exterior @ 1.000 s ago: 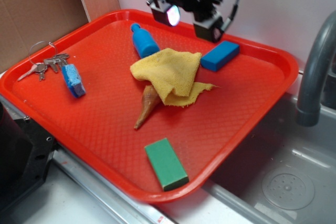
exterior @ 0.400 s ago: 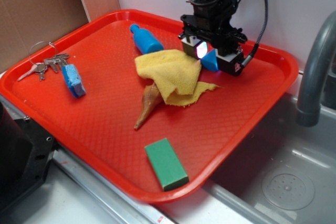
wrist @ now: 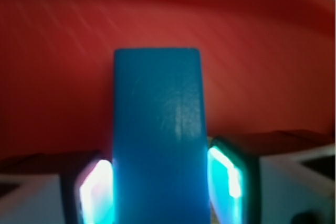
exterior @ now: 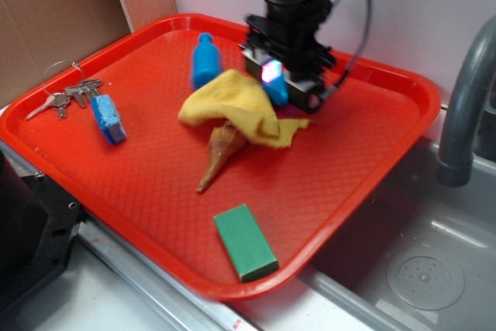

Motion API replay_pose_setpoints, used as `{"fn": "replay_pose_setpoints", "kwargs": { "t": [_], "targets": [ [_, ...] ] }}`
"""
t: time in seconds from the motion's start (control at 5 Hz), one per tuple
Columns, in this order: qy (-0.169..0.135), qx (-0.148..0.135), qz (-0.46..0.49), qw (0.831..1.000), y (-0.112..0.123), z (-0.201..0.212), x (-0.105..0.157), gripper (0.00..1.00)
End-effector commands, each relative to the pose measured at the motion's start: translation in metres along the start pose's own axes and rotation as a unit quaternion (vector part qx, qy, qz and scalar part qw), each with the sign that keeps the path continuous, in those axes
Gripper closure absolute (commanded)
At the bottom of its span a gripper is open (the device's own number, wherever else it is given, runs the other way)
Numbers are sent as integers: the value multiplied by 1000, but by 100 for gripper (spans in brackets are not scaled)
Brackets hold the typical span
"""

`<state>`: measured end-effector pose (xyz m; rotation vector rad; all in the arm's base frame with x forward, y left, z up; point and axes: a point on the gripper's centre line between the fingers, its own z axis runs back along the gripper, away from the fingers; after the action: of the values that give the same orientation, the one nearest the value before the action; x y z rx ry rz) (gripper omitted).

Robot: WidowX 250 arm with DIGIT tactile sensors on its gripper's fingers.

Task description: Grab the blue block.

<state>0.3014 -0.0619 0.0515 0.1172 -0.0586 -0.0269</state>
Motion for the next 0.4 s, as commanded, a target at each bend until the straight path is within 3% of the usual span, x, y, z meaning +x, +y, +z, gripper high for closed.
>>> {"fn": "replay_pose_setpoints", "kwargs": {
  "t": [0.0,0.2],
  "targets": [
    [-84,-85,74,990,63,115,-62,100],
    [-87,-90,94,988,82,138,-92,100]
  ]
}}
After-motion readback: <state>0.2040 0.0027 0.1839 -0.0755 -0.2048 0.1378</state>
